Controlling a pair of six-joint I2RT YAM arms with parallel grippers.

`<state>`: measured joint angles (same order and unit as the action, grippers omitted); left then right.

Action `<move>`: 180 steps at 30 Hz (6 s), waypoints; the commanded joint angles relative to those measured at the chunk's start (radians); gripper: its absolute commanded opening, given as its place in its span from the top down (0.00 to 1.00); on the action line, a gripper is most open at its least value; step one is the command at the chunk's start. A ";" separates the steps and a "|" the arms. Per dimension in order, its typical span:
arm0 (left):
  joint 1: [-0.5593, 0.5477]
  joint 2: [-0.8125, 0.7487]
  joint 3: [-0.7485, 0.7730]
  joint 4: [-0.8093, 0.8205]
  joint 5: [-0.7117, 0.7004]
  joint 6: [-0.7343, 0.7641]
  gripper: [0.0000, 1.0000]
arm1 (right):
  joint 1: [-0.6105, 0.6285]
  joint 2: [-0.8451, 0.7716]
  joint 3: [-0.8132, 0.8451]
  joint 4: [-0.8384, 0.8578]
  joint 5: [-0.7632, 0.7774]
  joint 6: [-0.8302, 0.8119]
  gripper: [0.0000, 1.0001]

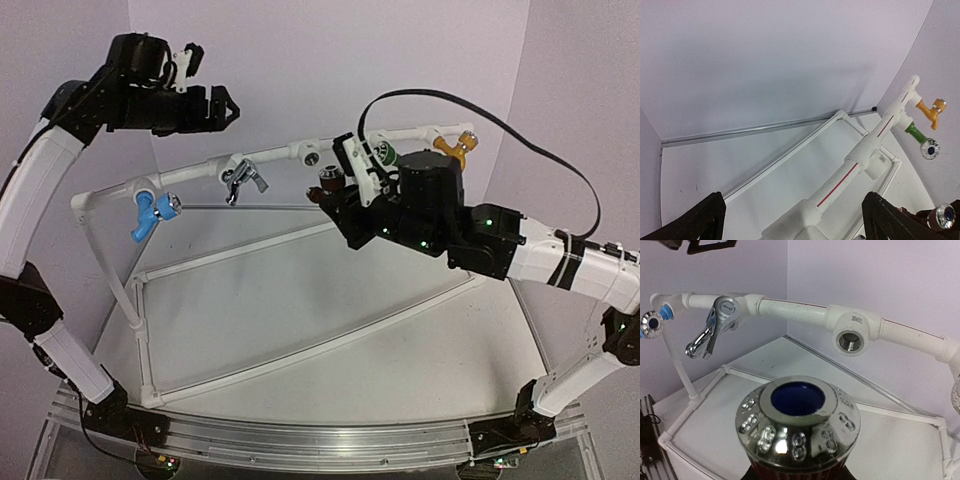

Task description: Install the water faucets

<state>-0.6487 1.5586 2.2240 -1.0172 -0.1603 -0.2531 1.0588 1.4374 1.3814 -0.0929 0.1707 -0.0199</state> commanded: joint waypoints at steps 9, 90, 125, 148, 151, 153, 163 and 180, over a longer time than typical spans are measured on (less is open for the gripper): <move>0.098 0.005 -0.120 0.059 0.211 0.043 0.03 | 0.058 0.102 0.012 0.163 0.234 -0.870 1.00; 0.115 0.179 -0.248 0.055 0.629 0.190 0.47 | 0.009 0.266 0.045 0.610 0.367 -1.446 1.00; 0.114 0.161 -0.290 0.062 0.663 0.184 0.51 | -0.121 0.279 0.057 0.618 0.330 -0.149 1.00; 0.112 0.158 -0.307 0.080 0.674 0.167 0.52 | -0.156 0.328 0.054 0.571 0.321 1.034 1.00; 0.112 0.157 -0.309 0.082 0.673 0.165 0.52 | -0.155 0.354 0.063 0.578 0.296 1.164 1.00; 0.111 0.154 -0.310 0.083 0.674 0.163 0.52 | -0.156 0.362 0.067 0.590 0.288 1.236 1.00; 0.111 0.131 -0.330 0.111 0.641 0.132 0.50 | -0.122 0.358 0.063 0.605 0.312 1.438 1.00; 0.112 0.123 -0.303 0.103 0.577 0.126 0.47 | -0.072 0.211 -0.038 0.474 0.364 0.511 0.17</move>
<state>-0.5245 1.6575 1.9427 -0.7053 0.4061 -0.1024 1.0102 1.7211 1.4019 0.4008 0.4993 0.7400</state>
